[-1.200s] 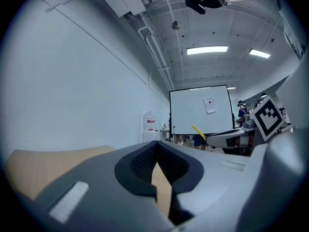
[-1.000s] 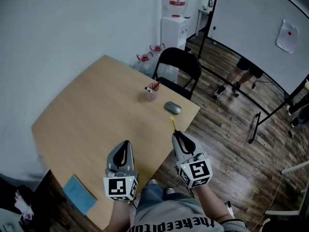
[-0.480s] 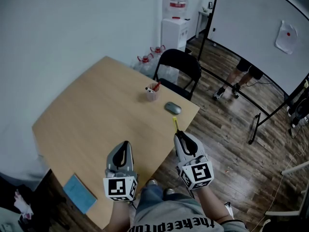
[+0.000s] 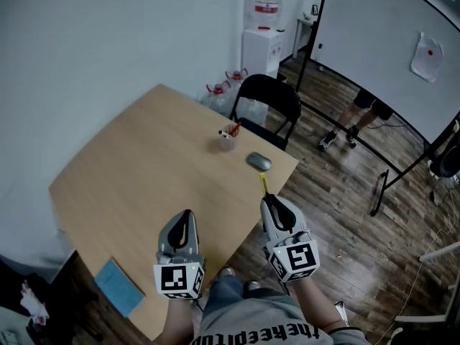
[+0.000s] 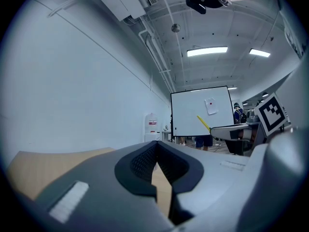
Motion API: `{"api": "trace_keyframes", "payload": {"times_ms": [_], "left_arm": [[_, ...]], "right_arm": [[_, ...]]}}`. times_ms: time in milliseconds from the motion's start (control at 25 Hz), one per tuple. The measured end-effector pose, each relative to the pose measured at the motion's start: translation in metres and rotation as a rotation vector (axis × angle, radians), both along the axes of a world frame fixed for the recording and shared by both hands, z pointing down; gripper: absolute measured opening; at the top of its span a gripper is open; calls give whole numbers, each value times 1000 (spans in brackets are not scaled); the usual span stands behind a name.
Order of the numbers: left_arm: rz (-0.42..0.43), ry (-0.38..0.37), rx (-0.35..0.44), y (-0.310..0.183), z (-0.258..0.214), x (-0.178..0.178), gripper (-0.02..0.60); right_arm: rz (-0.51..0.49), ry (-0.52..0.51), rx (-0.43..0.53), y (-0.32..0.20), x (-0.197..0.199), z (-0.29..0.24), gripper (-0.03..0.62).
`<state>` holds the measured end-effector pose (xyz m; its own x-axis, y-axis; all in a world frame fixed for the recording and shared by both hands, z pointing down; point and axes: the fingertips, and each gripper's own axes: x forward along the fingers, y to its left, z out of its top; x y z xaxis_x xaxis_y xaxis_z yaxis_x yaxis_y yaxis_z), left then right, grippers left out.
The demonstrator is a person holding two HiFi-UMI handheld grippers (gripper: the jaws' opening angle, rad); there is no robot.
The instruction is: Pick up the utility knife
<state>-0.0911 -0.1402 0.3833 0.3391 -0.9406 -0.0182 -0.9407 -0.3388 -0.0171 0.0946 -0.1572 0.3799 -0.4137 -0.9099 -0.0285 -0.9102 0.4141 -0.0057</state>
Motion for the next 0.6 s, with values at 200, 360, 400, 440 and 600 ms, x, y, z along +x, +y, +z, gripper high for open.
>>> {"api": "trace_keyframes", "payload": {"times_ms": [200,360,400,440,600], "left_arm": [[1,2,0,-1,1,0,20],[7,-1,-1,-3,1,1,20],[8,-2,-2,-4,1,1,20],[10,-2,-3,-5,2,1,20],[17,-2,-6,-9,3,4,20]], "right_arm": [[2,0,6,-1,-1,0,66],[8,0,10,-2,0,-1,66],[9,-1,10,-3,0,-1,66],[10,-2,10,-3,0,-1,66],[13,0,13,-6,2,-1,66]]}}
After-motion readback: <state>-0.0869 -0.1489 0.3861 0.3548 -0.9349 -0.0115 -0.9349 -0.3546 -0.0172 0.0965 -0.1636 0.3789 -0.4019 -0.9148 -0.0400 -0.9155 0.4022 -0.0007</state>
